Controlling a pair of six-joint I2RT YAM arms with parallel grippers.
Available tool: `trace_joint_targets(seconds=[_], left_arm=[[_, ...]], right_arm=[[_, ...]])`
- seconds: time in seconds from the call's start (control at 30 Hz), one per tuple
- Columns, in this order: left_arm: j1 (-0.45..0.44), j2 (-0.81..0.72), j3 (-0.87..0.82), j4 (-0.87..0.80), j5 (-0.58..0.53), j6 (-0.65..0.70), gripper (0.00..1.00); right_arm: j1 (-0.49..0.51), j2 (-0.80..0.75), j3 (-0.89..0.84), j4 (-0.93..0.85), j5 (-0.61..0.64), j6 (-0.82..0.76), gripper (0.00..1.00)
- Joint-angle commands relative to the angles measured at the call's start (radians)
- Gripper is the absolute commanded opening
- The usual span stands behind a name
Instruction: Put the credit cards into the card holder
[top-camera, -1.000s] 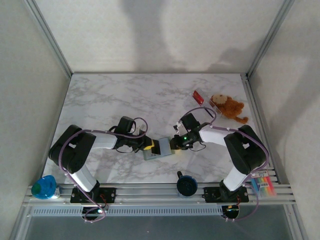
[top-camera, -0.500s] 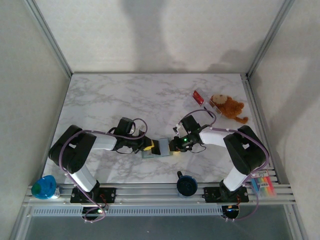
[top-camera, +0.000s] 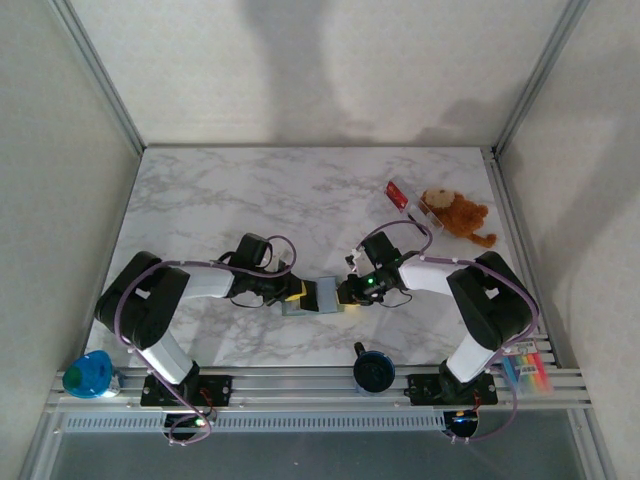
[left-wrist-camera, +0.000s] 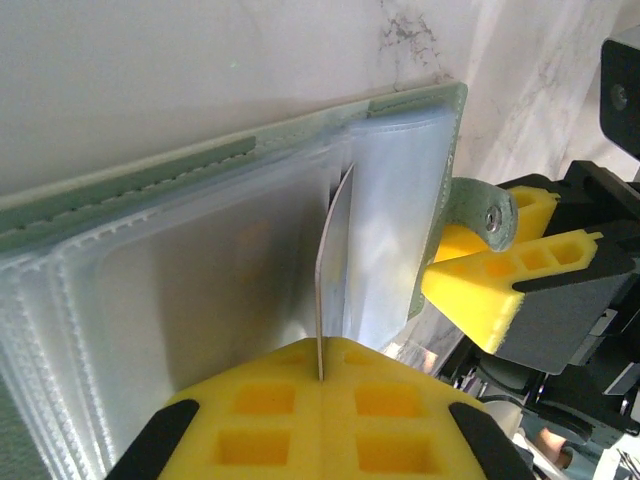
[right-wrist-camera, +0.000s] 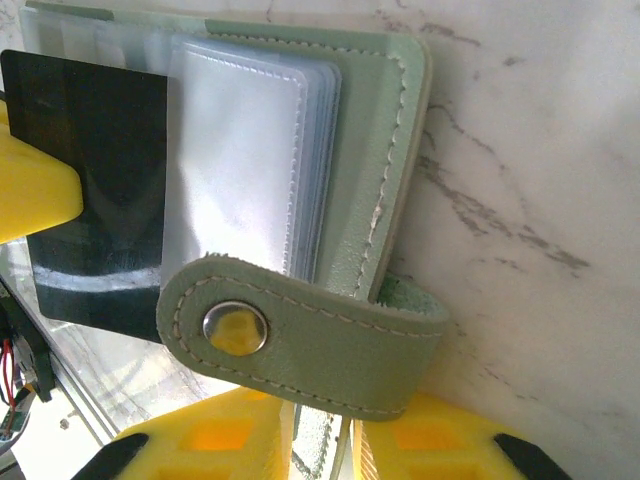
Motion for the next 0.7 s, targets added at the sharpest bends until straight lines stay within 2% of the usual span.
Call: trace_joint_targets(seconds=[0.0,0.47,0.67], left_arm=[[-0.011,0.021,0.036,-0.119,-0.094,0.058,0.00],[-0.059,0.036,0.141,-0.297,-0.220,0.141,0.00],[-0.060,0.004,0.145,-0.334,-0.236,0.150,0.00]], right_arm=[[0.012,-0.005,-0.006,-0.023,-0.014,-0.001,0.21],[0.011,-0.022,0.002,-0.047,-0.008,-0.014,0.17],[0.012,-0.018,-0.006,-0.037,-0.008,-0.012,0.16]])
